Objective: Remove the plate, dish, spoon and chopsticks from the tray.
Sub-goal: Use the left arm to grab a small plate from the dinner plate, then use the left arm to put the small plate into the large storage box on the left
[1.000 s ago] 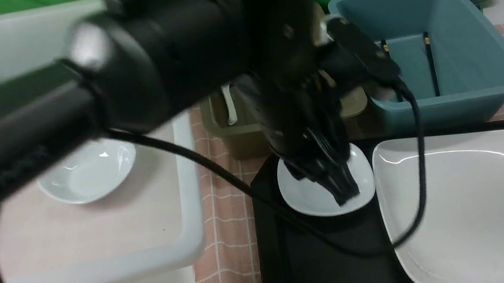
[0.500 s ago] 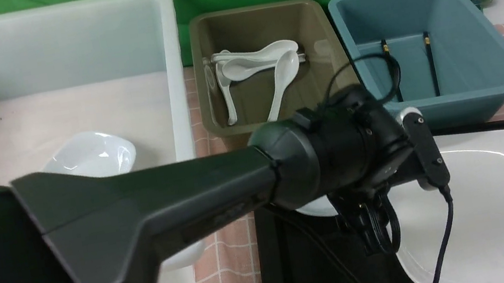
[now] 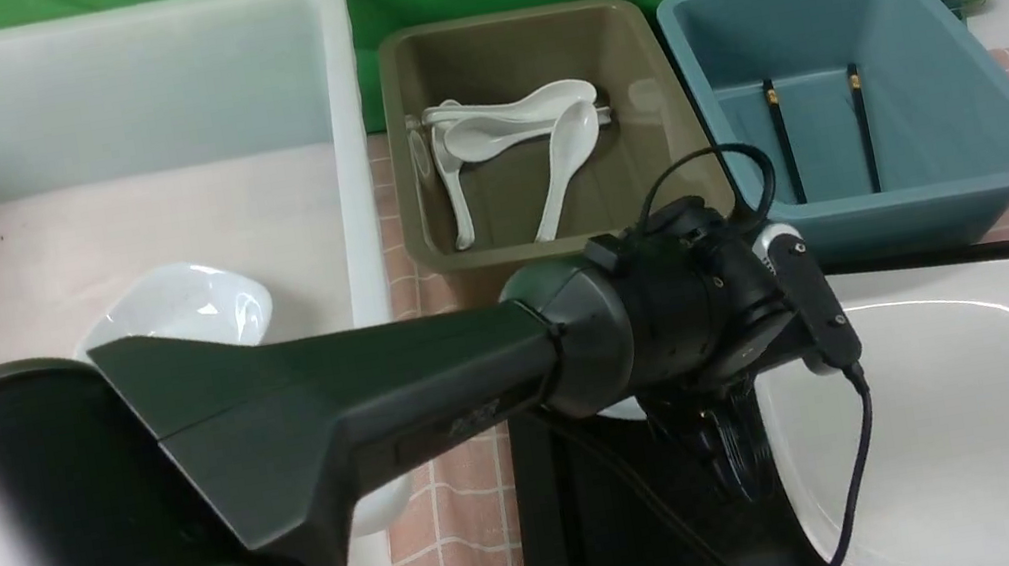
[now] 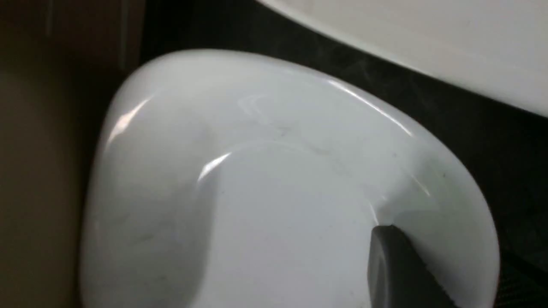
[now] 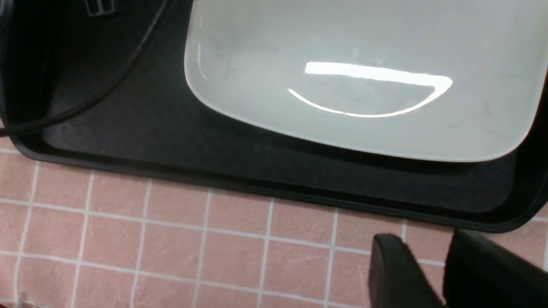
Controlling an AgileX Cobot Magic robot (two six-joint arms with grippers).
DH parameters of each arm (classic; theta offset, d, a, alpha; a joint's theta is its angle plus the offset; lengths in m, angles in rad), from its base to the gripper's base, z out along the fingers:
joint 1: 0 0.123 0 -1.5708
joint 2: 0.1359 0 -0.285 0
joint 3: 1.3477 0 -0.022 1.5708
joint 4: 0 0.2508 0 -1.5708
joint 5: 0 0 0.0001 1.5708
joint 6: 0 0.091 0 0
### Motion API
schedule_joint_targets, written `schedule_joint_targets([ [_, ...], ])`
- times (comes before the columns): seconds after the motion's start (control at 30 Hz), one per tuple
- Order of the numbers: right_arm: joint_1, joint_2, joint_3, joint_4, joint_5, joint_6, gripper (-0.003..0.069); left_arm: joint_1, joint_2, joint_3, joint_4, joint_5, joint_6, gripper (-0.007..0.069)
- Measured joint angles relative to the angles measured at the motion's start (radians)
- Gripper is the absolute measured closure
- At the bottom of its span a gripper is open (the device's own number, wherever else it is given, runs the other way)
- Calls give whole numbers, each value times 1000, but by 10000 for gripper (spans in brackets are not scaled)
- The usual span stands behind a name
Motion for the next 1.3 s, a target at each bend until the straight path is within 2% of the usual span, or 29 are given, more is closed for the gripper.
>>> schedule_joint_targets([
  [0.17,0,0,0,0,0,0,419,-3,-74,0,-40,35,0,608],
  [0.23,0,0,0,0,0,0,419,-5,-98,0,-71,42,0,612],
  [0.3,0,0,0,0,0,0,419,-12,-187,0,-168,51,-3,614],
  [0.4,0,0,0,0,0,0,419,-14,-288,0,-215,51,-3,614],
  [0.5,0,0,0,0,0,0,419,-13,-401,0,-209,52,-4,614],
  [0.63,0,0,0,0,0,0,419,33,-566,0,-114,100,-45,615],
  [0.73,0,0,0,0,-5,3,419,116,-629,0,-56,163,-79,615],
  [0.77,0,0,0,0,-7,4,419,206,-653,0,-39,222,-93,615],
  [0.87,0,0,0,0,-7,5,419,383,-652,4,-66,303,-91,615],
  [0.93,0,0,0,0,-7,6,419,538,-624,17,-130,315,-29,615],
  [1.03,0,0,0,0,-7,7,419,669,-553,23,-215,303,88,615],
  [1.17,0,0,0,0,-7,7,419,742,-456,26,-243,280,188,615],
  [1.3,0,0,0,0,-7,7,419,752,-385,30,-240,267,282,615],
])
